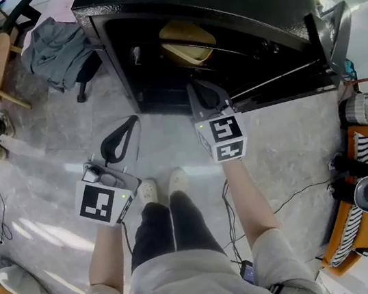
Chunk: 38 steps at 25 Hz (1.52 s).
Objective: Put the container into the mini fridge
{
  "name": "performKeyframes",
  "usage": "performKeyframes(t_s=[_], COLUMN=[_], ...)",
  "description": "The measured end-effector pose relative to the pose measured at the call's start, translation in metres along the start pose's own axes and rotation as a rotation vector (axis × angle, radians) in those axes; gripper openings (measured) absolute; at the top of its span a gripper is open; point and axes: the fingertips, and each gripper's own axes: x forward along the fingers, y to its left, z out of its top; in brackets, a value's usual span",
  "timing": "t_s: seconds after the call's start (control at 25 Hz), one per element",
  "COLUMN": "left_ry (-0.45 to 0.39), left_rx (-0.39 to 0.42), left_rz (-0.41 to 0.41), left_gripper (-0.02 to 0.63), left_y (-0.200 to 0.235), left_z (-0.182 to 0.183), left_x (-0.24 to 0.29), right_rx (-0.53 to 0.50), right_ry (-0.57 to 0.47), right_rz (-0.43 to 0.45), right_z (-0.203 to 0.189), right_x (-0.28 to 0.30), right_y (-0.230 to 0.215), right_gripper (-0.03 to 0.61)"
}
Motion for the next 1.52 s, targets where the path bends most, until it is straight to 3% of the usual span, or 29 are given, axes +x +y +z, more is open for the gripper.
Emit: performKeyframes(t_s=[0.32,0.92,1.52], left_ry=[-0.009,0.016,-0.053], left_rx=[0.032,0.047,0.09], left_rz=[-0.057,-0.106,-0.136], left_gripper=[0.0,0.0,0.0], left_y=[-0.01,-0.042,-0.072], left_z=[0.017,0.051,0.118], left_x=[-0.014,-0.056,-0.096], right_rx=[0.075,0.117,0.107], right_ry=[-0.076,-0.186,-0.279], right_rz=[-0.038,-0.081,-0.094], right_z=[0.014,0.068,0.119], right_x=[-0.047,-0.146,-0.226], right_y=[0.018,0.064,0.097], right_gripper=[-0.002,-0.002,-0.002])
